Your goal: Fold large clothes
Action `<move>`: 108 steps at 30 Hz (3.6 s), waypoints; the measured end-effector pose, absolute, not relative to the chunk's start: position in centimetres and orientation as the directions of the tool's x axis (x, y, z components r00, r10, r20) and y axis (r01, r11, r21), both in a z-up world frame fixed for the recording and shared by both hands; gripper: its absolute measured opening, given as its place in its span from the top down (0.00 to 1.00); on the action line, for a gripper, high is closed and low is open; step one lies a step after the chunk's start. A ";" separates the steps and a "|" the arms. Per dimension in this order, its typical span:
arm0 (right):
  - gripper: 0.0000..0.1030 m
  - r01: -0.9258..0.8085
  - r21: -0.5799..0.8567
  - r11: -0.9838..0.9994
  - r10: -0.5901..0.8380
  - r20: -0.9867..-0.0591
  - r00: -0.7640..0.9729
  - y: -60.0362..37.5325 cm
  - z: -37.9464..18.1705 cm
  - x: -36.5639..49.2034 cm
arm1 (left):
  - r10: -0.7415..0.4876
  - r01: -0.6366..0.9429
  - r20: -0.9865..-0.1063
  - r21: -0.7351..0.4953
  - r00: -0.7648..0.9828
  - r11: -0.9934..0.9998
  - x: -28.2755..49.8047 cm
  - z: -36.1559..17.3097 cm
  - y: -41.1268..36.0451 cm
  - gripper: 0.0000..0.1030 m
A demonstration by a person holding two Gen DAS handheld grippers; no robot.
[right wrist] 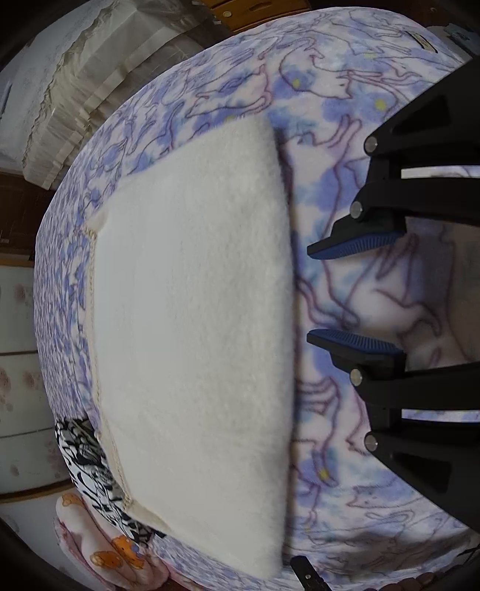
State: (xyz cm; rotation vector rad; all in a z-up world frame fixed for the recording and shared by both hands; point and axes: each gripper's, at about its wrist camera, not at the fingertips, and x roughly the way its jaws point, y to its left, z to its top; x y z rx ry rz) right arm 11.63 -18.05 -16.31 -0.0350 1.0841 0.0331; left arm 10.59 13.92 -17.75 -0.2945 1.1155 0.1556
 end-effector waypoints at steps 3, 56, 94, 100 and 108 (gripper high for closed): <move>0.62 -0.079 -0.014 0.997 0.025 -0.880 0.474 -16.6 -16.0 11.1 | -0.087 -0.255 -0.896 -0.216 0.436 0.942 10.3 -18.2 13.7 0.09; 0.93 -0.169 0.406 0.898 0.438 -0.788 0.432 -18.0 -16.2 21.7 | -0.116 0.114 -0.520 -0.037 0.846 0.993 19.4 -5.5 -4.8 0.79; 0.67 0.057 0.376 0.925 0.291 -0.795 0.532 -37.5 -11.8 14.8 | -0.478 0.358 -0.778 -0.346 0.408 0.867 19.4 -10.8 -13.0 0.17; 0.63 -0.030 0.434 0.901 0.382 -0.755 0.533 -35.4 -9.1 16.6 | -0.356 0.192 -0.812 -0.300 0.463 0.934 21.0 -11.2 -6.2 0.17; 0.64 -0.080 0.397 0.914 0.396 -0.835 0.381 -31.4 -11.7 21.9 | -0.271 0.098 -0.871 -0.254 0.409 0.962 23.5 -14.8 -3.3 0.17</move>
